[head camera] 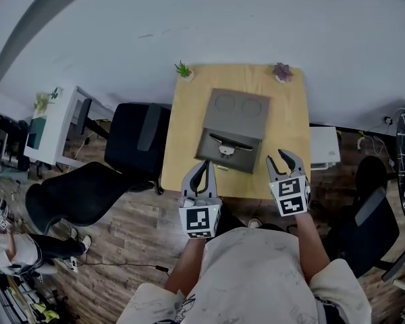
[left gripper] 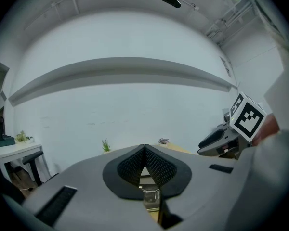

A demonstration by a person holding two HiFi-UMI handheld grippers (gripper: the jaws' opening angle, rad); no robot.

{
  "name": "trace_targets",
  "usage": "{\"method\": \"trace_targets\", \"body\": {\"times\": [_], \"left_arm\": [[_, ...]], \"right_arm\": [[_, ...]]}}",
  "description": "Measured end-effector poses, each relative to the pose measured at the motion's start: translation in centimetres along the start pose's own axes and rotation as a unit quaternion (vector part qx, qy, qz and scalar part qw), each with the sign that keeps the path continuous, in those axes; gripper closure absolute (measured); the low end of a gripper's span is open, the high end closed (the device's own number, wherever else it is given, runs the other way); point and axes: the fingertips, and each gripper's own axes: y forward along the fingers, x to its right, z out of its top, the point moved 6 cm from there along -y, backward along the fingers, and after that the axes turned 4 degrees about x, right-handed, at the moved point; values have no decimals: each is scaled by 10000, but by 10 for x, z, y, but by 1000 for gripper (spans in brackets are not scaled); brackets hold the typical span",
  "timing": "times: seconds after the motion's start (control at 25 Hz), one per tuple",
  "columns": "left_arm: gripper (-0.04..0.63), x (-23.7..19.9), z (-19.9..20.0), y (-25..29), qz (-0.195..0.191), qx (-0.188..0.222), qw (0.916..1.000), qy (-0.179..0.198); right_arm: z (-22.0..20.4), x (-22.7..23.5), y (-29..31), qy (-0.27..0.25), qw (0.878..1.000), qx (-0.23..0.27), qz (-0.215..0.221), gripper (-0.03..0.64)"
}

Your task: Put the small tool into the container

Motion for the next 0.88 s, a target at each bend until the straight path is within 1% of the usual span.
{"method": "trace_targets", "body": {"times": [0.32,0.48,0.68,0.88], "left_arm": [[589,14,8,12,-124,124,9998,-16],[589,18,14,15,-170,201,9996,45],[590,22,21,18,-193,280,9994,82],[589,27,31,20,-292,458,9984,141]], "right_arm": [[10,23,-24,275,9978,511,-330,463],[16,33,-36,382,9952,768,-473,464],[23,43,-52,537,9897,1175,-624,465],[34,49,-69,452,9828,1620,-769,465]]}}
